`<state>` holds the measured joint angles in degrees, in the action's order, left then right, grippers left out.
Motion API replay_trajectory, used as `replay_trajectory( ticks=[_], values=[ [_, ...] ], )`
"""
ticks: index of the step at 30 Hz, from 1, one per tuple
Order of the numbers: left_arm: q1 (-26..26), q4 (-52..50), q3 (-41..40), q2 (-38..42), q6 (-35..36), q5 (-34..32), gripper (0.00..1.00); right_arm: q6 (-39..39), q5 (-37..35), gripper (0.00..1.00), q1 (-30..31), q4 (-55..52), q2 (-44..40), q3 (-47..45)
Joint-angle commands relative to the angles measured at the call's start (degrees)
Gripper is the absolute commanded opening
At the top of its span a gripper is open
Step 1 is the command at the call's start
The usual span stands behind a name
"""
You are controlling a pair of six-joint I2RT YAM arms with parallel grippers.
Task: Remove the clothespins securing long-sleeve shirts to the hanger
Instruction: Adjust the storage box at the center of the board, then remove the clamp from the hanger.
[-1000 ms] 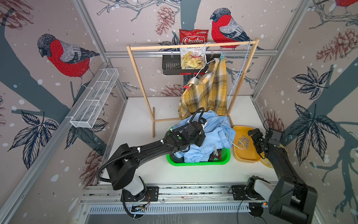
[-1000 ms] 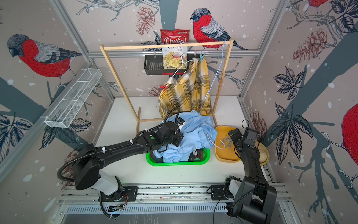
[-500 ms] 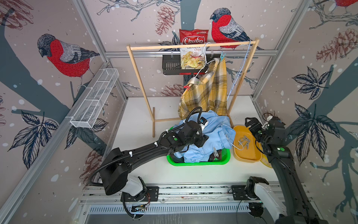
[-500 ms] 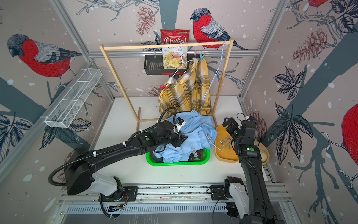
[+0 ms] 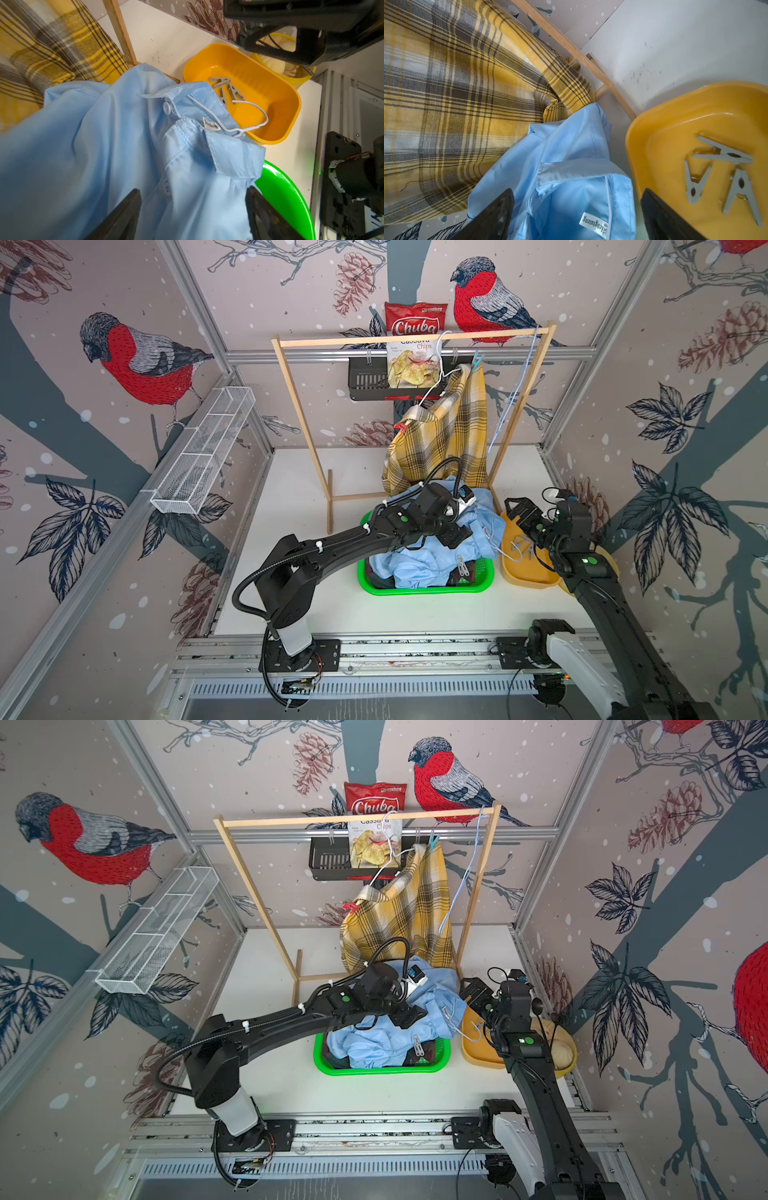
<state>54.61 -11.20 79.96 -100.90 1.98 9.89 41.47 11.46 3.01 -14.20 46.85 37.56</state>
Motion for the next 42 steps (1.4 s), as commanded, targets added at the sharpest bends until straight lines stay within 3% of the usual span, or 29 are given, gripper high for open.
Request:
replay_trajectory(
  ticks=[1,6,10,12,14,16,17,23,30,35,42],
  values=[
    [-0.1,-3.2,3.9,-3.0,5.1,4.0,0.79,-2.1,1.0,0.96,-0.2,1.7,-0.4,-0.3],
    [-0.2,-5.8,8.3,-8.6,5.3,4.9,0.77,-2.5,2.5,0.95,-1.8,2.2,-1.2,-1.8],
    [-0.2,-6.2,10.0,-11.1,5.3,4.7,0.68,-2.8,4.5,0.95,-3.8,2.3,-1.4,-2.5],
    [-0.1,-6.3,10.9,-12.0,5.0,4.7,0.55,-3.1,5.5,0.95,-4.7,2.2,-1.4,-2.5],
    [-0.2,-6.2,11.5,-12.6,4.5,4.9,0.33,-3.3,5.8,0.95,-5.1,2.2,-1.5,-2.5],
    [-0.2,-5.6,11.4,-12.4,3.5,4.0,0.06,-3.6,6.1,0.95,-5.0,1.9,-1.5,-2.3],
    [-0.1,-5.3,11.3,-12.1,2.9,2.9,0.00,-3.8,6.4,0.94,-5.0,1.8,-1.5,-2.2],
    [-0.8,-2.2,8.4,-7.6,-1.3,-5.4,0.00,-3.9,6.2,0.94,-2.2,2.9,-1.3,-1.8],
    [-5.2,2.0,4.1,-2.2,-8.9,-14.3,0.00,-4.2,4.7,0.95,5.8,2.8,1.1,0.6],
    [-6.4,3.4,3.1,-1.9,-10.7,-12.4,0.00,-2.0,8.8,0.95,10.8,0.9,1.6,0.7],
    [-6.3,5.7,1.2,-0.6,-13.5,-4.6,0.00,8.5,9.5,0.91,24.7,4.7,2.9,-1.9]
  ],
)
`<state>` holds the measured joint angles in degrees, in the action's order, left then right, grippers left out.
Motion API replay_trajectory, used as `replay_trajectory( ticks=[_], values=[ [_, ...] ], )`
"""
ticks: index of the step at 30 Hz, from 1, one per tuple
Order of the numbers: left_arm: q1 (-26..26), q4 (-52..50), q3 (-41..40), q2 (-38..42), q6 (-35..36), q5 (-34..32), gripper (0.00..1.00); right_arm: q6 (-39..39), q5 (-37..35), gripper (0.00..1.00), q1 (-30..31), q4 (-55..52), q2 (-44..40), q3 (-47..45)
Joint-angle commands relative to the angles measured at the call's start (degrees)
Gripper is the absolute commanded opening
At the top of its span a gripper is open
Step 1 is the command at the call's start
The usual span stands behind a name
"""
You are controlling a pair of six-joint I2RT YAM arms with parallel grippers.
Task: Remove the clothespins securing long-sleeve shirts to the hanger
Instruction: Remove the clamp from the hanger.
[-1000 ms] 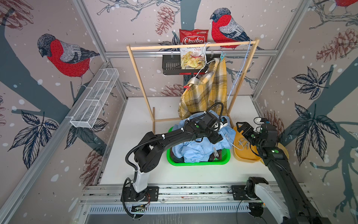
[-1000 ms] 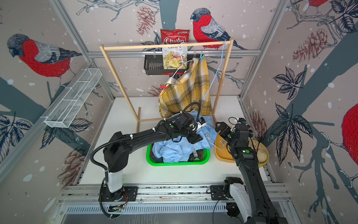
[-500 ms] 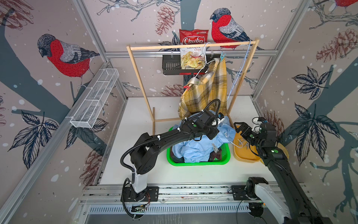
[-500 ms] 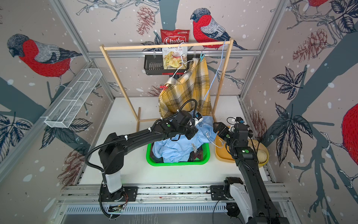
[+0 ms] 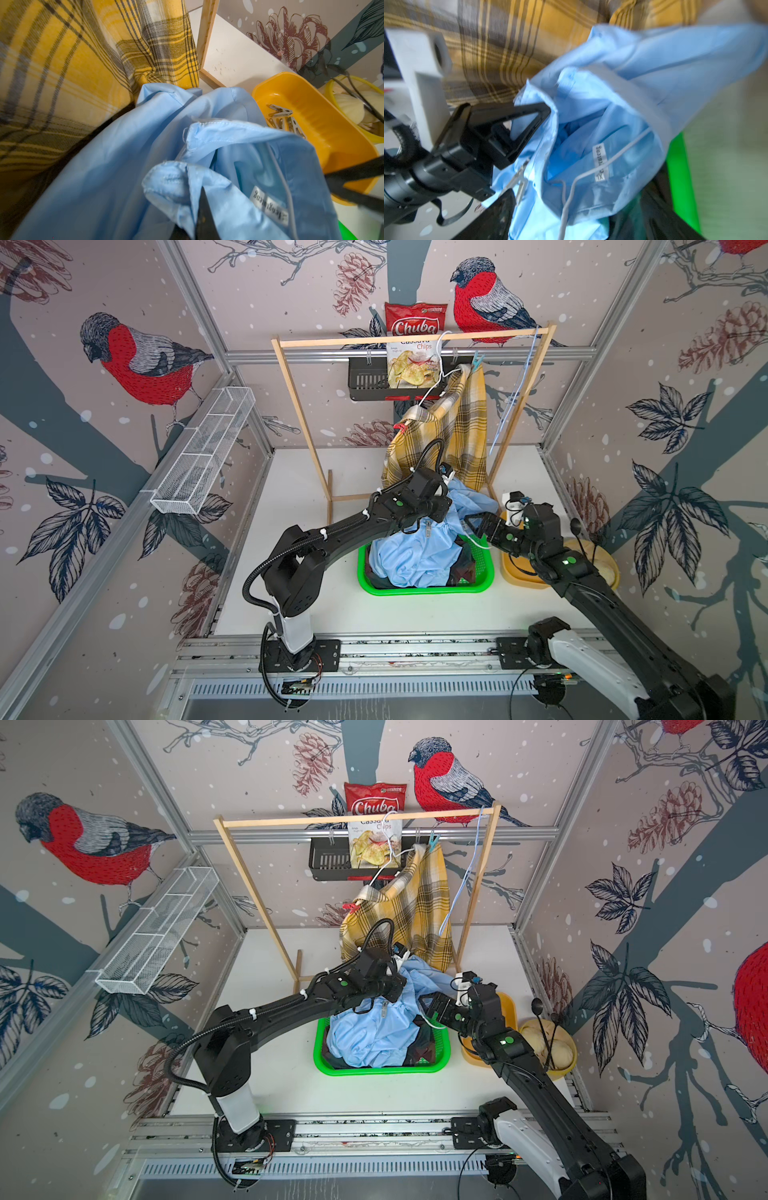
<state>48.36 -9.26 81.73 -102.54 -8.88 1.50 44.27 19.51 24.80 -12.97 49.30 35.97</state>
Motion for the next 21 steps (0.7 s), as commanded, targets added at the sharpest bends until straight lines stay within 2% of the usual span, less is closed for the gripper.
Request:
replay_trajectory(
  ticks=[1,4,7,9,14,16,18,21],
  values=[
    [0.0,4.4,-1.2,1.3,-3.0,4.5,0.00,6.6,1.6,0.90,4.1,2.8,0.7,-0.2],
    [0.1,5.2,-2.3,1.5,-3.6,5.8,0.00,7.5,-0.6,0.86,6.2,-2.9,-0.4,1.9],
    [0.2,5.1,-3.4,2.1,-3.7,4.8,0.00,4.6,-10.8,0.93,6.0,-14.3,-5.2,6.3],
    [0.2,4.9,-3.6,2.6,-4.0,2.5,0.00,3.4,-14.5,0.95,4.3,-18.0,-8.0,7.5],
    [0.1,4.4,-3.7,4.7,-4.3,-1.3,0.00,3.1,-20.2,0.95,-1.0,-23.7,-9.4,9.4],
    [0.1,3.7,-3.4,4.9,-4.6,-2.3,0.00,2.8,-20.7,0.94,-3.3,-25.3,-9.8,9.9],
    [0.1,2.9,-3.4,5.2,-4.9,-2.1,0.00,2.0,-18.1,0.92,-5.3,-25.3,-9.4,9.1],
    [0.1,2.9,-4.2,6.3,-5.2,-0.8,0.00,2.3,-15.9,0.92,-5.6,-20.7,-8.3,4.6]
  ],
)
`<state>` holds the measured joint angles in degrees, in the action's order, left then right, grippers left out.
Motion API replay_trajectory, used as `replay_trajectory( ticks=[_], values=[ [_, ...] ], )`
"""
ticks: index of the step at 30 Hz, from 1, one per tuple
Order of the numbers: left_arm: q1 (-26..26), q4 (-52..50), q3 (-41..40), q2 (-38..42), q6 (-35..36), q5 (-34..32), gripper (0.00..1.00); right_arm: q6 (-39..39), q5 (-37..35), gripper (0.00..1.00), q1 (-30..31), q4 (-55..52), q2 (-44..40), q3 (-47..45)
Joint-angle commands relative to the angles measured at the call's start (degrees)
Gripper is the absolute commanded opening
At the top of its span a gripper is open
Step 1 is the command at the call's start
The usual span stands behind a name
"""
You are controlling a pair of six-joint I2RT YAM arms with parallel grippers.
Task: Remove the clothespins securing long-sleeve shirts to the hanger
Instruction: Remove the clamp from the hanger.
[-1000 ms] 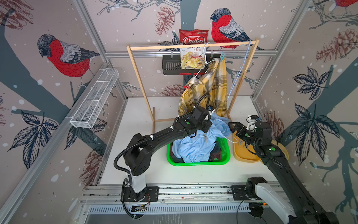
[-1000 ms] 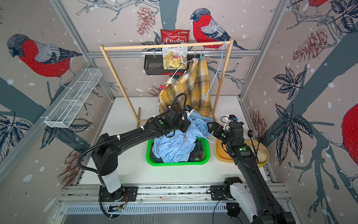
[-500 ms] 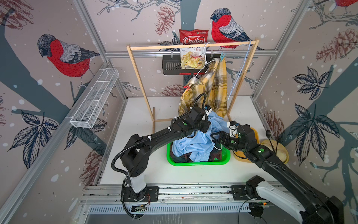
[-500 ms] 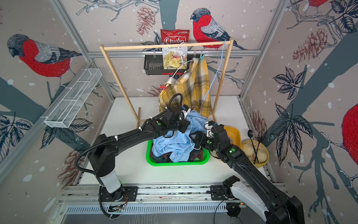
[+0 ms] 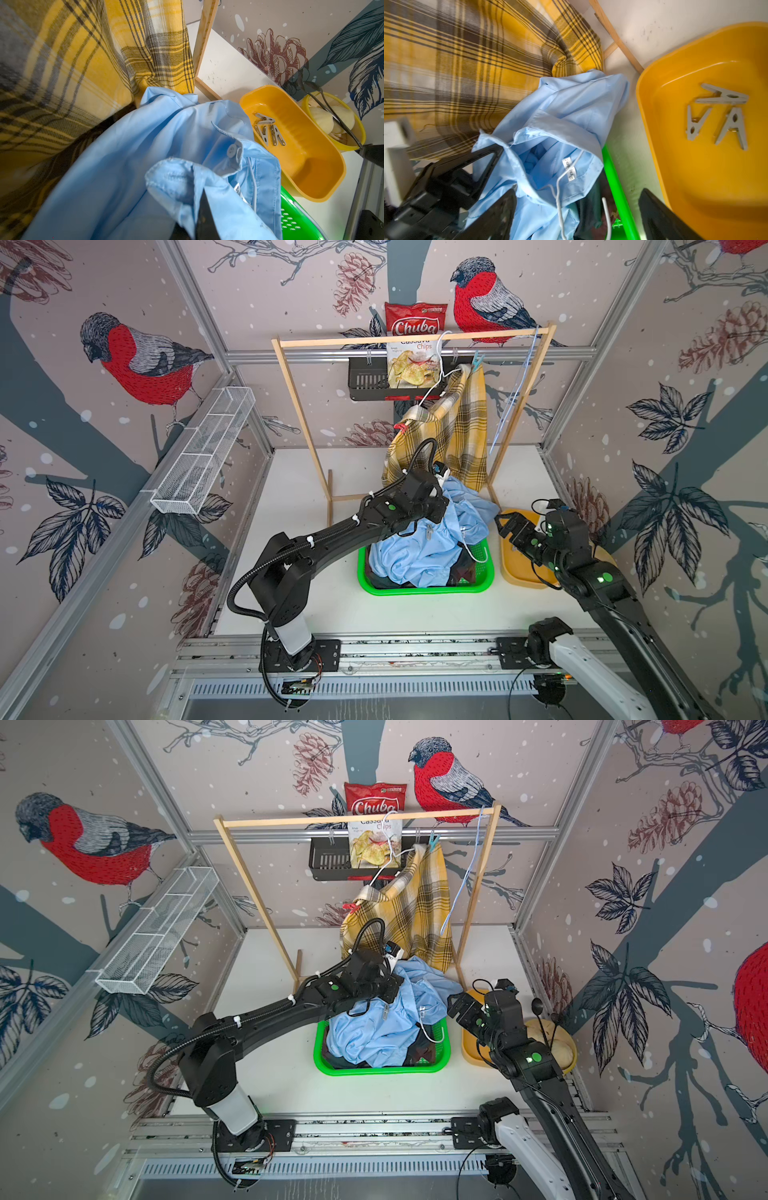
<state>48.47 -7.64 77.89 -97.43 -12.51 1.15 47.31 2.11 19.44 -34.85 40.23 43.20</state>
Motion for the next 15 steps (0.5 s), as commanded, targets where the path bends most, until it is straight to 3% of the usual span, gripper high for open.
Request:
replay_trajectory(
  ticks=[1,6,12,15],
  values=[
    [0.0,1.2,-0.6,1.5,-1.7,-0.1,0.00,-0.3,2.8,0.92,-0.3,4.5,1.0,-4.5],
    [0.0,0.6,-3.0,3.3,-2.0,3.0,0.00,1.7,8.5,0.91,-0.9,23.2,10.1,-8.8],
    [0.0,0.5,-6.7,6.0,-2.8,6.1,0.00,-1.9,11.1,0.90,-0.6,32.7,24.5,-2.5],
    [0.0,1.9,-8.4,7.0,-2.8,6.4,0.00,-0.7,17.0,0.87,-2.5,38.0,31.2,-1.2]
  ],
)
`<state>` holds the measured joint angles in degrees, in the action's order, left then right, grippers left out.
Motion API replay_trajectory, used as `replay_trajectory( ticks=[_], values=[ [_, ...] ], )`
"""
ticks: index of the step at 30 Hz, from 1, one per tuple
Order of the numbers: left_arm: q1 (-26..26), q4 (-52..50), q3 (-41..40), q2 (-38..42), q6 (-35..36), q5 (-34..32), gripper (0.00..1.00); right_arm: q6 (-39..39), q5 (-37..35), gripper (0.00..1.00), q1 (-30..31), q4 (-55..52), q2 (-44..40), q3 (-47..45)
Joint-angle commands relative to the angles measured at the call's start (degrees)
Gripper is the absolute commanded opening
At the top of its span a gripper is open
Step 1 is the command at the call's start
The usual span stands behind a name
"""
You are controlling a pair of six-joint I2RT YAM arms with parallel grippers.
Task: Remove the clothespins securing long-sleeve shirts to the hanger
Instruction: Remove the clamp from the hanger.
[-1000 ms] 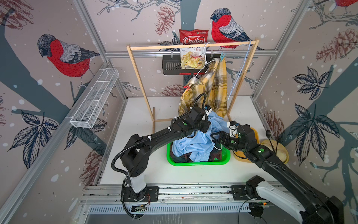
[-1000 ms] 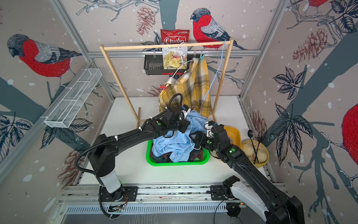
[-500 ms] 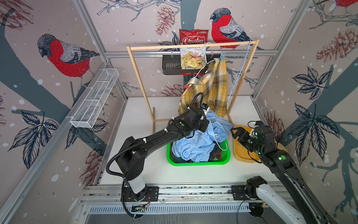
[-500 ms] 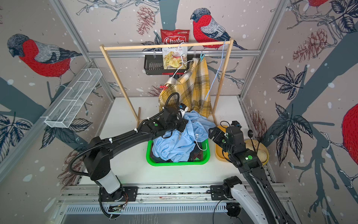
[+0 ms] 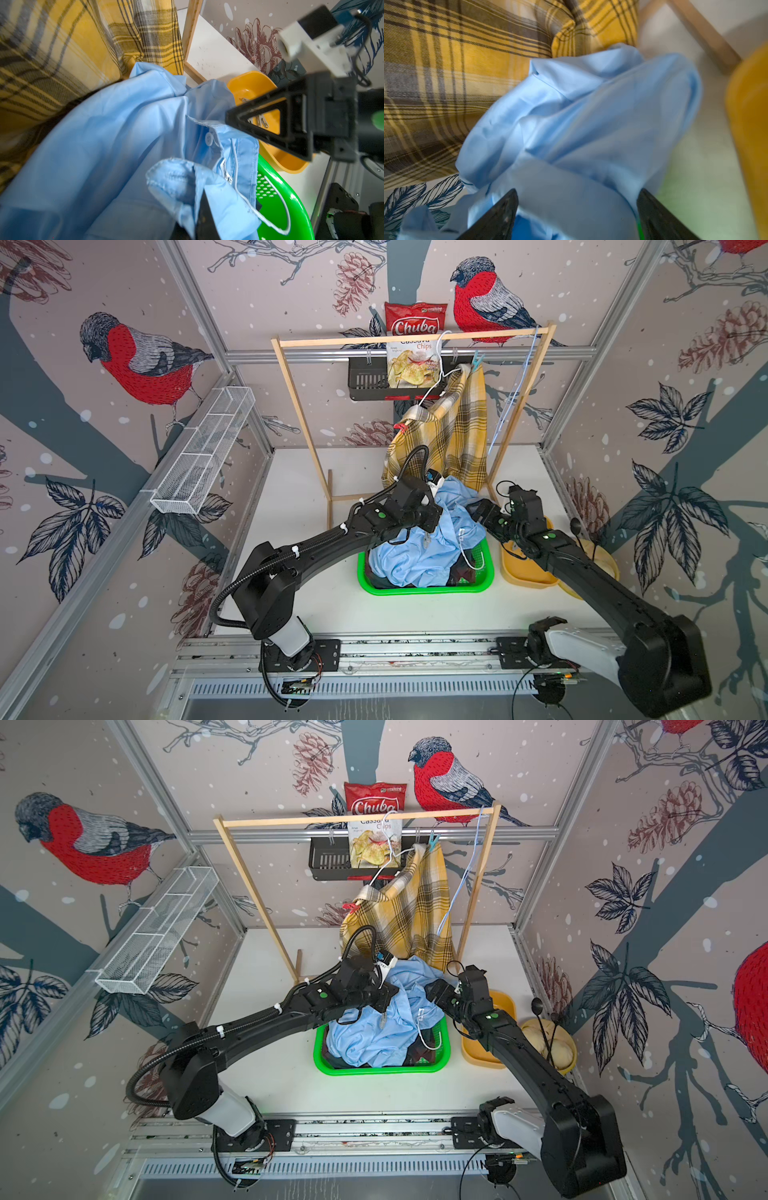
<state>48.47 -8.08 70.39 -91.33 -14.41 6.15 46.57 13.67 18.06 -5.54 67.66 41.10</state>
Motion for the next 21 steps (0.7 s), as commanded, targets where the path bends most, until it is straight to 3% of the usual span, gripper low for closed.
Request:
replay_trajectory(
  ticks=[1,6,8,14,17,21],
  values=[
    [0.0,2.4,-1.1,1.1,-0.9,1.4,0.00,0.5,6.6,0.86,-1.3,10.8,5.7,0.8],
    [0.0,4.7,-3.0,0.9,-1.9,3.4,0.00,1.4,9.1,0.82,-2.3,19.9,11.3,0.3],
    [0.0,5.5,-3.0,0.0,-2.8,4.7,0.00,0.8,7.5,0.80,-2.5,18.7,10.3,1.5],
    [-0.4,8.8,-3.3,-1.7,-5.7,9.1,0.00,-3.6,-12.2,0.86,4.6,-5.5,-2.7,9.8],
    [-0.8,10.2,-2.0,-2.1,-7.3,11.2,0.00,-2.5,-18.3,0.86,9.4,-11.1,-10.1,9.1],
    [-1.1,9.7,1.4,-2.4,-8.4,11.9,0.00,0.7,-15.1,0.84,13.0,-11.3,-18.1,4.5]
  ],
)
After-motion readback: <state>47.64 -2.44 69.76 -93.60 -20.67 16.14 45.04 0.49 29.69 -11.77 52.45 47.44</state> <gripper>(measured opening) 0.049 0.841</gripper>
